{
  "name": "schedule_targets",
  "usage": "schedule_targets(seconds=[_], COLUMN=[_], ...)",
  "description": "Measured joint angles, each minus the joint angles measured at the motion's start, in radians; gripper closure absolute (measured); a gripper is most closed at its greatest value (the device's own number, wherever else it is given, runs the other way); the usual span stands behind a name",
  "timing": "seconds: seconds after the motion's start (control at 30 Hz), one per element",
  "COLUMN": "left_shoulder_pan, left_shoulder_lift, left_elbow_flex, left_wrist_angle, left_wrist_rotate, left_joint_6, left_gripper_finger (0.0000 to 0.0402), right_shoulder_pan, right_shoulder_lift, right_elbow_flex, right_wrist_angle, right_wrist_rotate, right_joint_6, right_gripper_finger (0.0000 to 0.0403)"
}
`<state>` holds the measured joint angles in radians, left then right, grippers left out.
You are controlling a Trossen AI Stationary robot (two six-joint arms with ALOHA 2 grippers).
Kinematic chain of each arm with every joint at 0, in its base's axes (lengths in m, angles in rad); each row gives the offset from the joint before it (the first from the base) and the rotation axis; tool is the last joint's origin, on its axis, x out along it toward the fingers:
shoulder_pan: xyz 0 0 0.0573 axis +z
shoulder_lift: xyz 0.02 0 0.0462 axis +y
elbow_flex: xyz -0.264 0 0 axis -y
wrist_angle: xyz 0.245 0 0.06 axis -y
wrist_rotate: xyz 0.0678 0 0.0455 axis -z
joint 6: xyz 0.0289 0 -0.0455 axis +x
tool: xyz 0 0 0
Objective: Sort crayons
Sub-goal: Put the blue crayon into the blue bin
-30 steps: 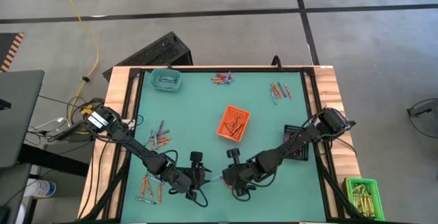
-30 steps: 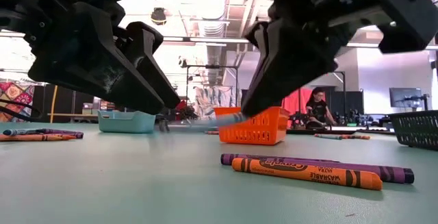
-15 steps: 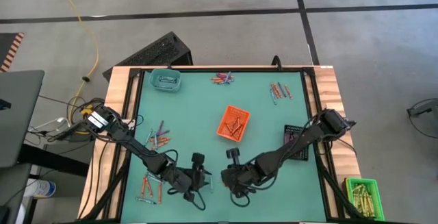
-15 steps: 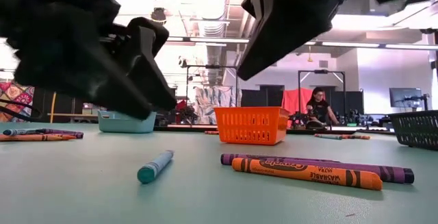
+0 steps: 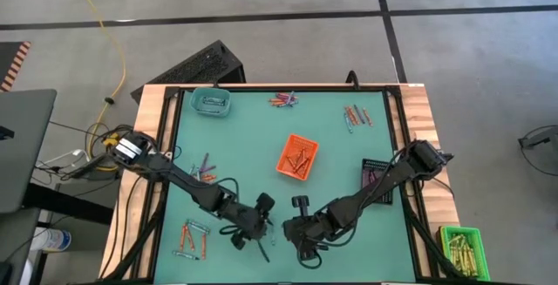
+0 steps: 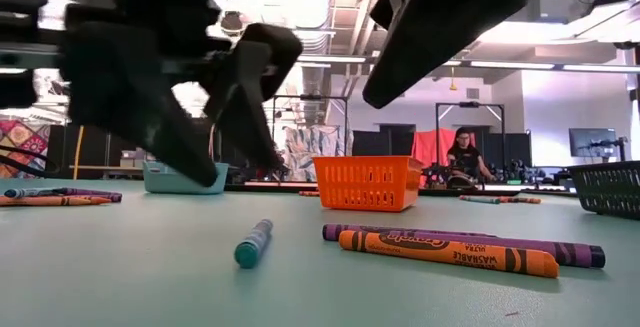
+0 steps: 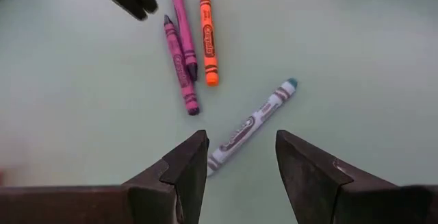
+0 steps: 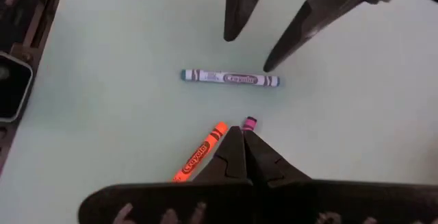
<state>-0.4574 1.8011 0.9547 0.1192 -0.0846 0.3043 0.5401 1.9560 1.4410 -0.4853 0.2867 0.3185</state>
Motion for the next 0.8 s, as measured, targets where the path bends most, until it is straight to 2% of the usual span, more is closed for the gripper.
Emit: schedule_targets(seconds=[0.23, 0.47, 0.57, 0.8], left_shoulder_pan=[0.061, 0.113, 0.12, 0.105], left_shoulder_lift=[0.0, 0.021, 0.078, 0.166], left_elbow_flex=[0.078, 0.082, 0.105, 0.21], left_wrist_angle=[-0.111, -0.119, -0.136, -0.235], left_wrist_rotate=[0.167, 0.253, 0.281, 0.26], left_joint_6=[0.124, 0.184, 0.196, 0.263], left_gripper_finger=[0.0239, 0.0239, 0.0239, 0.024], right_shoulder_pan=[0.04, 0.108, 0.131, 0.164], right_shoulder_lift=[0.0, 0.005, 0.016, 0.046], right_elbow_flex=[0.0, 0.0, 0.0, 0.0], right_wrist_angle=[-0.008, 0.009, 0.055, 0.123], right_wrist_rotate=[0.001, 0.061, 0.084, 0.098], right_joint_6=[0.094, 0.203, 0.229, 0.253], right_gripper_finger=[0.0403, 0.0403, 0.0403, 0.0403])
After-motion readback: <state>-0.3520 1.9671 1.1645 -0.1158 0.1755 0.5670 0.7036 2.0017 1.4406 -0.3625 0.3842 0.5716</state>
